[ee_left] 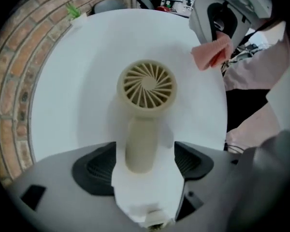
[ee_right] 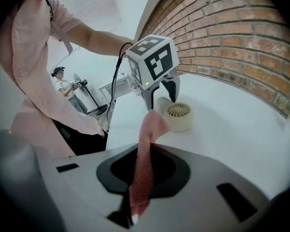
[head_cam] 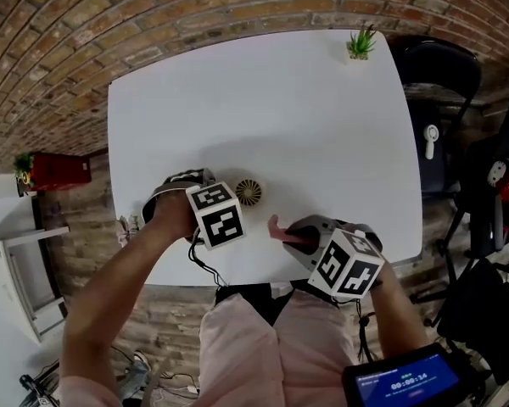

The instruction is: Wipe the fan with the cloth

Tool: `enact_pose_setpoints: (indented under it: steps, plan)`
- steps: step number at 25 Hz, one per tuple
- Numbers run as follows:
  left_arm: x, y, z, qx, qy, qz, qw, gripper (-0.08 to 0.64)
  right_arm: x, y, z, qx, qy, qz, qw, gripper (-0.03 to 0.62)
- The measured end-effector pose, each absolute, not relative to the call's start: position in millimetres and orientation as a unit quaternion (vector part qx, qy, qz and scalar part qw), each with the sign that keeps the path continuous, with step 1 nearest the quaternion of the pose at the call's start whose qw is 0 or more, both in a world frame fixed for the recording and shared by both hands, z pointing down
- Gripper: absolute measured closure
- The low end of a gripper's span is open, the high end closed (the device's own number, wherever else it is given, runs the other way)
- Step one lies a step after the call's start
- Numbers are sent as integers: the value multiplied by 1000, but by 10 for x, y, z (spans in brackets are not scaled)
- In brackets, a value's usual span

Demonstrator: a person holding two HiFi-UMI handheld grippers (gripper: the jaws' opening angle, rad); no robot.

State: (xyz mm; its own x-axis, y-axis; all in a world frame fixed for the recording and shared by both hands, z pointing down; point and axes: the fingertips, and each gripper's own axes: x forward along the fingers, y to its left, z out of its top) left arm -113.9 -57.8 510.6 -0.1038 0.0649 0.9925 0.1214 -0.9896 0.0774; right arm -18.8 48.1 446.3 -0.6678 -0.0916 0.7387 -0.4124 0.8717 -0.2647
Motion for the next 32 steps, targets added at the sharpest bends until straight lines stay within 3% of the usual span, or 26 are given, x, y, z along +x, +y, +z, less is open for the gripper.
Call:
enact_pose_setpoints:
  steps: [4, 10, 16, 25, 32]
  plan:
    - [-1325, -494, 4990, -702, -56, -707, -65, 156, -52, 456, 4328, 160, -888, 203, 381, 557]
    - [-1530, -422, 4985, -743, -80, -658, -95, 153, 77, 480, 4316, 180, -885, 204, 378, 555]
    - [-1486, -648, 5076, -722, -76, -687, -29, 153, 98, 639, 4305, 181, -884, 208, 378, 555]
    - [-1180, 157, 4932, -719, -148, -658, -169, 152, 396, 826, 4244, 203, -879, 215, 374, 555]
    - [-446, 743, 4747, -757, -189, -571, -254, 152, 582, 1045, 4276, 220, -870, 229, 377, 555]
